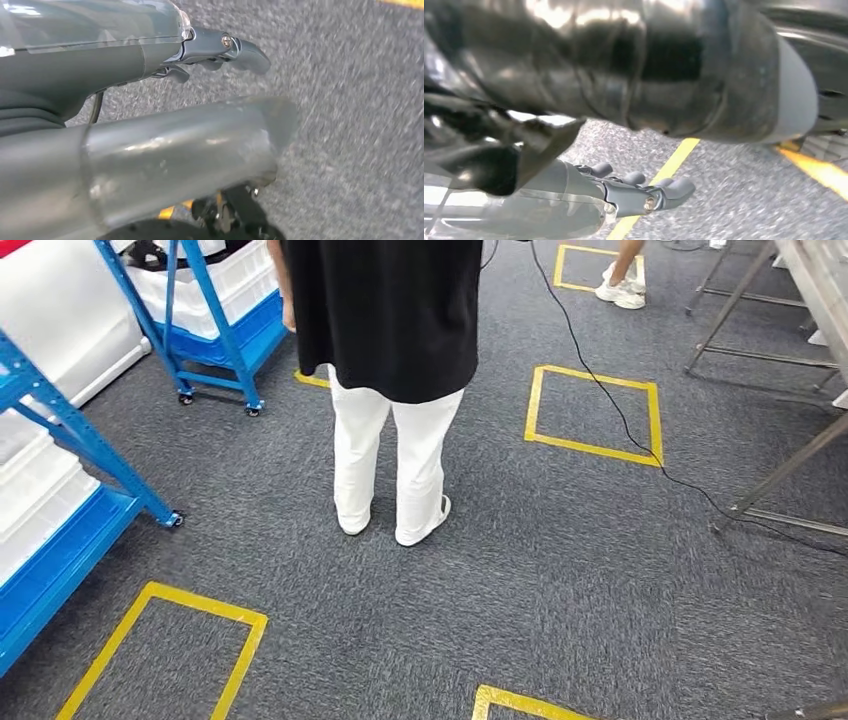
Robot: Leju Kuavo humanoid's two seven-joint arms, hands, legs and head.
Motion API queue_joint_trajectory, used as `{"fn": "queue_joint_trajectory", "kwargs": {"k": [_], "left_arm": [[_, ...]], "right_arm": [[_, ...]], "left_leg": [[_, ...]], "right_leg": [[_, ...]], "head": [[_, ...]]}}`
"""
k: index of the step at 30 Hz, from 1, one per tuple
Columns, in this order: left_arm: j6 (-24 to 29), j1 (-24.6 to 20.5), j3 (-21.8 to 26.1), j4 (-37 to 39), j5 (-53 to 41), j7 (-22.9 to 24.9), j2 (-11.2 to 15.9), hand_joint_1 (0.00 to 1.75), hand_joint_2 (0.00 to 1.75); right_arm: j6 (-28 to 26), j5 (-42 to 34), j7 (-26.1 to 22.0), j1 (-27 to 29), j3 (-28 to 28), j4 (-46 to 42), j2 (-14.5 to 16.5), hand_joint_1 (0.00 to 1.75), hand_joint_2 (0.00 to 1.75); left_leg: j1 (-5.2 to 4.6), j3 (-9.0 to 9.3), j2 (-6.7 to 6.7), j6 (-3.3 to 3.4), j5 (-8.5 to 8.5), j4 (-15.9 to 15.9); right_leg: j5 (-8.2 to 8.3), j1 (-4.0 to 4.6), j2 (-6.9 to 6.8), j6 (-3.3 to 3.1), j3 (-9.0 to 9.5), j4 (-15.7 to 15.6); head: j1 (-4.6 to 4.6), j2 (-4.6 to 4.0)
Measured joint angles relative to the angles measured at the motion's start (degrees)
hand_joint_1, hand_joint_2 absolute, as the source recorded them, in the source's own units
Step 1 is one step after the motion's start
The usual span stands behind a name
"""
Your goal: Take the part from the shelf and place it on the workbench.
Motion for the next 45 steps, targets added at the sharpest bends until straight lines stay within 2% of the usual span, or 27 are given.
{"fn": "queue_joint_trajectory", "kwargs": {"k": [2,3,4,6,8,10,12,13,15,17,19,20,21,24,26,28,30,32,34,35,36,37,39,40,41,43,45], "left_arm": [[0.0,-0.2,-0.1,0.0,0.0,0.0,0.1,0.00,0.00],[0.0,-0.3,-0.2,0.0,0.0,0.0,0.1,0.00,0.00],[0.0,-0.3,-0.2,0.0,0.0,0.0,0.2,0.00,0.00],[0.0,-0.2,-0.2,0.0,0.0,0.0,0.2,0.00,0.00],[0.1,-0.3,-0.3,0.1,0.0,0.0,0.2,0.00,0.00],[0.2,-0.3,-0.6,0.3,-0.1,0.0,0.2,0.00,0.00],[0.3,-0.2,-0.8,0.4,-0.1,0.0,0.2,0.00,0.00],[0.4,-0.1,-0.9,0.5,-0.1,0.0,0.3,0.00,0.00],[0.4,-0.2,-1.0,0.6,0.0,-0.1,0.4,0.00,0.00],[0.4,-0.5,-1.1,0.7,0.0,-0.1,0.5,0.00,0.00],[0.4,-0.6,-1.2,0.8,0.0,-0.1,0.5,0.00,0.00],[0.4,-0.5,-1.2,0.8,0.0,-0.1,0.5,0.00,0.00],[0.5,-0.4,-1.2,0.9,0.0,-0.1,0.6,0.00,0.00],[0.6,-0.4,-1.2,0.9,0.0,-0.2,0.7,0.00,0.00],[0.6,-0.5,-1.2,0.9,0.0,-0.2,0.7,0.00,0.00],[0.7,-0.3,-1.2,0.9,0.0,-0.2,0.8,0.00,0.00],[0.8,-0.3,-1.3,0.9,0.0,-0.2,0.8,0.00,0.00],[0.8,-0.5,-1.3,1.0,0.1,-0.2,0.8,0.00,0.00],[0.8,-0.6,-1.3,1.0,0.1,-0.2,0.9,0.00,0.00],[0.8,-0.6,-1.3,1.0,0.1,-0.2,0.9,0.00,0.00],[0.8,-0.6,-1.3,1.0,0.1,-0.2,0.9,0.00,0.00],[0.8,-0.6,-1.3,1.0,0.1,-0.2,0.9,0.00,0.00],[0.8,-0.6,-1.3,1.2,0.0,-0.2,0.8,0.00,0.00],[0.8,-0.7,-1.3,1.3,0.0,-0.2,0.8,0.00,0.00],[0.8,-0.6,-1.3,1.4,0.1,-0.3,0.7,0.00,0.00],[0.9,-0.5,-1.3,1.5,0.1,-0.3,0.8,0.00,0.00],[1.0,-0.4,-1.3,1.5,0.2,-0.2,0.9,0.00,0.00]], "right_arm": [[0.1,0.7,-0.2,0.0,-0.2,0.0,0.0,0.00,0.00],[0.1,1.0,-0.4,0.0,-0.3,0.0,0.0,0.00,0.00],[0.1,1.2,-0.5,0.0,-0.4,0.0,0.0,0.00,0.00],[0.1,1.4,-0.7,0.0,-0.5,0.0,0.0,0.00,0.00],[0.1,1.5,-0.8,0.1,-0.7,0.0,0.0,0.00,0.00],[0.1,1.8,-1.0,-0.1,-1.0,0.0,-0.1,0.00,0.00],[0.1,2.5,-1.3,-0.6,-1.3,0.1,0.0,0.00,0.00],[0.1,2.9,-1.5,-0.8,-1.5,0.1,0.0,0.00,0.00],[0.4,3.3,-1.8,-0.9,-1.8,0.1,0.1,0.00,0.00],[0.6,3.5,-1.9,-0.9,-2.3,0.1,0.1,0.00,0.00],[0.7,3.7,-2.0,-0.9,-2.7,0.3,0.1,0.00,0.00],[0.7,3.7,-2.0,-1.0,-2.8,0.3,0.1,0.00,0.00],[0.7,3.7,-2.1,-1.1,-2.9,0.4,0.1,0.00,0.00],[0.7,4.0,-2.2,-1.3,-3.2,0.6,0.1,0.00,0.00],[0.7,4.3,-2.3,-1.6,-3.5,0.7,0.1,0.00,0.00],[0.7,4.5,-2.3,-2.2,-3.7,0.9,0.1,0.00,0.00],[0.7,4.5,-2.4,-2.4,-3.8,1.0,0.1,0.00,0.00],[0.7,4.5,-2.4,-2.4,-4.0,1.1,0.1,0.00,0.00],[0.7,4.5,-2.4,-2.3,-4.2,1.3,0.1,0.00,0.00],[0.7,4.5,-2.4,-2.3,-4.2,1.4,0.1,0.00,0.00],[0.7,4.5,-2.4,-2.3,-4.3,1.5,0.1,0.00,0.00],[0.7,4.5,-2.4,-2.3,-4.3,1.6,0.1,0.00,0.00],[0.7,4.5,-2.4,-2.2,-4.4,1.6,0.0,0.00,0.00],[0.7,4.5,-2.5,-2.2,-4.6,1.6,0.0,0.00,0.00],[0.6,4.6,-2.6,-2.2,-4.7,1.7,0.0,0.00,0.00],[0.4,4.9,-3.0,-2.6,-4.8,1.8,-0.1,0.00,0.00],[0.2,5.5,-3.3,-2.8,-4.8,2.0,0.0,0.00,0.00]], "left_leg": [[-0.14,-0.17,-1.16,0.40,0.10,0.0],[-0.21,-0.19,-1.90,0.46,0.07,0.1],[-0.25,-0.16,-2.70,0.47,0.03,0.2],[-0.26,0.13,-4.39,0.31,-0.14,0.3],[-0.25,0.30,-5.90,-0.04,-0.36,0.5],[-0.17,0.06,-7.02,-0.63,-0.47,0.6],[-0.08,-0.27,-8.02,-1.43,-0.43,0.4],[-0.06,-0.40,-7.76,-1.74,-0.64,0.6],[-0.12,-1.69,-5.08,-2.19,-2.59,3.4],[0.04,-5.14,-1.94,-2.59,-6.25,10.3],[0.24,-8.30,-1.06,-3.07,-8.24,16.4],[0.35,-8.54,-0.85,-3.23,-7.66,16.8],[0.46,-7.55,-0.52,-3.33,-6.03,14.8],[0.36,-1.75,2.48,-3.01,-0.83,3.5],[-0.02,-0.68,3.06,-2.22,-0.44,1.2],[-0.11,-0.72,1.87,-1.32,-0.38,1.0],[0.03,-0.45,0.75,-0.44,-0.18,0.6],[0.03,-0.36,-0.40,0.19,-0.04,0.5],[-0.27,-0.39,-1.79,0.47,-0.05,0.5],[-0.45,-0.31,-2.59,0.57,-0.09,0.5],[-0.62,-0.16,-3.44,0.61,-0.14,0.6],[-0.75,0.02,-4.31,0.64,-0.19,0.6],[-0.93,0.23,-5.87,0.53,-0.33,0.6],[-0.91,0.19,-6.52,0.38,-0.39,0.6],[-0.83,0.06,-7.14,0.14,-0.43,0.7],[-0.66,-0.23,-8.22,-0.53,-0.42,0.5],[-0.72,-0.69,-6.61,-1.15,-1.27,1.6]], "right_leg": [[-3.57,-0.02,1.83,-0.01,-4.05,7.6],[-4.22,-0.03,1.99,0.00,-5.71,10.5],[-3.68,-0.03,2.05,-0.02,-6.54,11.5],[0.66,-0.05,2.53,-0.27,-4.88,6.5],[4.56,-0.05,4.83,-0.71,-1.80,-1.1],[5.40,0.09,6.26,-0.99,-0.58,-4.1],[5.42,0.16,5.35,-1.36,-0.49,-4.4],[5.54,0.05,4.73,-1.69,-0.34,-4.7],[5.80,-0.25,3.22,-2.44,0.01,-5.5],[5.74,-0.14,1.55,-2.87,0.16,-5.8],[5.51,-0.05,-0.18,-2.87,0.21,-5.7],[5.35,-0.05,-0.97,-2.78,0.32,-5.7],[5.16,-0.07,-1.71,-2.62,0.52,-5.7],[4.32,0.10,-3.56,-1.69,1.41,-5.5],[3.92,0.34,-4.49,-0.97,1.78,-5.3],[3.64,0.18,-4.99,-0.25,2.20,-5.3],[1.94,-0.14,-2.63,0.34,1.72,-3.4],[-1.67,-0.26,0.75,0.49,-1.38,3.1],[-4.11,-0.17,1.78,0.35,-5.43,10.3],[-3.73,-0.10,1.89,0.17,-6.54,11.7],[-2.17,0.00,2.03,-0.13,-6.63,10.8],[0.27,0.16,2.46,-0.56,-5.77,7.9],[4.82,0.52,4.92,-1.61,-2.99,0.1],[6.01,0.66,5.97,-1.99,-1.96,-2.6],[6.39,0.77,6.63,-2.23,-1.44,-4.0],[6.40,0.76,5.87,-2.41,-1.10,-4.6],[6.67,0.46,4.48,-2.75,-0.50,-5.6]], "head": [[0.01,0.00],[0.00,0.00],[0.01,0.00],[0.01,0.00],[0.01,0.00],[0.01,0.00],[-0.01,0.00],[0.00,0.00],[-0.03,0.00],[-0.06,0.00],[-0.05,0.00],[-0.06,0.00],[-0.06,0.00],[-0.04,0.00],[-0.03,0.00],[-0.04,0.00],[-0.03,0.00],[-0.02,0.00],[-0.03,0.00],[-0.03,0.00],[-0.03,0.00],[-0.03,0.00],[-0.03,0.00],[-0.02,0.00],[-0.02,0.00],[-0.03,0.00],[-0.05,0.00]]}}
